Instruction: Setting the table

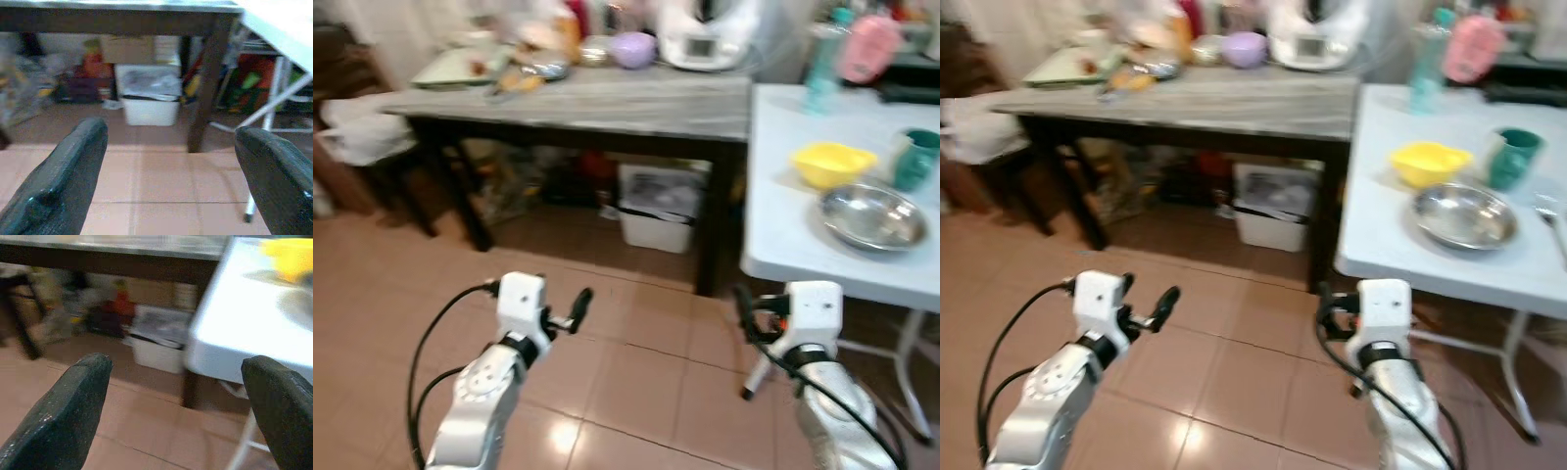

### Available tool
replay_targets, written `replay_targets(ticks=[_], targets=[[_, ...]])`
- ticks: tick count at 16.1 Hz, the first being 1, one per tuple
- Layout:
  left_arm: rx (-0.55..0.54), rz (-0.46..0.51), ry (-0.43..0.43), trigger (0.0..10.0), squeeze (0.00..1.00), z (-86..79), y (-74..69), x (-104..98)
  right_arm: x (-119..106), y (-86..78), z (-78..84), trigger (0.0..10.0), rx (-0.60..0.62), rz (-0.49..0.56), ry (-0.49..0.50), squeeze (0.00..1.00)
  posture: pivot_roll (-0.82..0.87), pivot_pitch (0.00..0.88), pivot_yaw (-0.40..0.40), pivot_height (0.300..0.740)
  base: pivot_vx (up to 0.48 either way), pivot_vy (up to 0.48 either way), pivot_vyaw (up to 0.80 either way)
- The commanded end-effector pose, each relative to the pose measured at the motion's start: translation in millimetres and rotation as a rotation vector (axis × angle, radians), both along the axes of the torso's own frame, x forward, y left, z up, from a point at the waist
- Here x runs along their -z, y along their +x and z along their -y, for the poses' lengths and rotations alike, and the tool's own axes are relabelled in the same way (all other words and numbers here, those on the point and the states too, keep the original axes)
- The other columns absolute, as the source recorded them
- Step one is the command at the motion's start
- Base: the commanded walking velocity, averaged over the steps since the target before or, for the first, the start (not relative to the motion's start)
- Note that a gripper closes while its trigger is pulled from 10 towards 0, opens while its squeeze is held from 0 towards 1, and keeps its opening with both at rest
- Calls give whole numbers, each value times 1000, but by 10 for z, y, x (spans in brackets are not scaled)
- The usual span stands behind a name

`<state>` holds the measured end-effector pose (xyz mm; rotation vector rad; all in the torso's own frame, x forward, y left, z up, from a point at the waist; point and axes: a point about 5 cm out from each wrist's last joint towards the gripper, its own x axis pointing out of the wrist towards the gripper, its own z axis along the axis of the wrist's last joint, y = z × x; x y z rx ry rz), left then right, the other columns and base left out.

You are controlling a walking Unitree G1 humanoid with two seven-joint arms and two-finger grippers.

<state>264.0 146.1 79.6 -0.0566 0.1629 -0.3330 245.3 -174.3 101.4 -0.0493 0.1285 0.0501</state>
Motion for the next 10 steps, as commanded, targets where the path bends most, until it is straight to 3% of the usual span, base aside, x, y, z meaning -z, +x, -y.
replay_targets(ticks=[1, 4, 10], targets=[[2, -2, 21, 10000, 0, 2, 9, 2, -11, 10, 10, 10000, 6, 9, -5, 0, -81, 0, 75, 740, 0, 0, 0], [17, 3, 23, 10000, 0, 11, 6, -9, -5, 5, 17, 10000, 9, 9, -5, 0, -83, 0, 76, 740, 0, -86, 0], [25, 6, 11, 10000, 0, 22, 8, -20, -7, 12, 11, 10000, 11, 11, -4, 0, -85, 0, 77, 740, 0, -480, 0]])
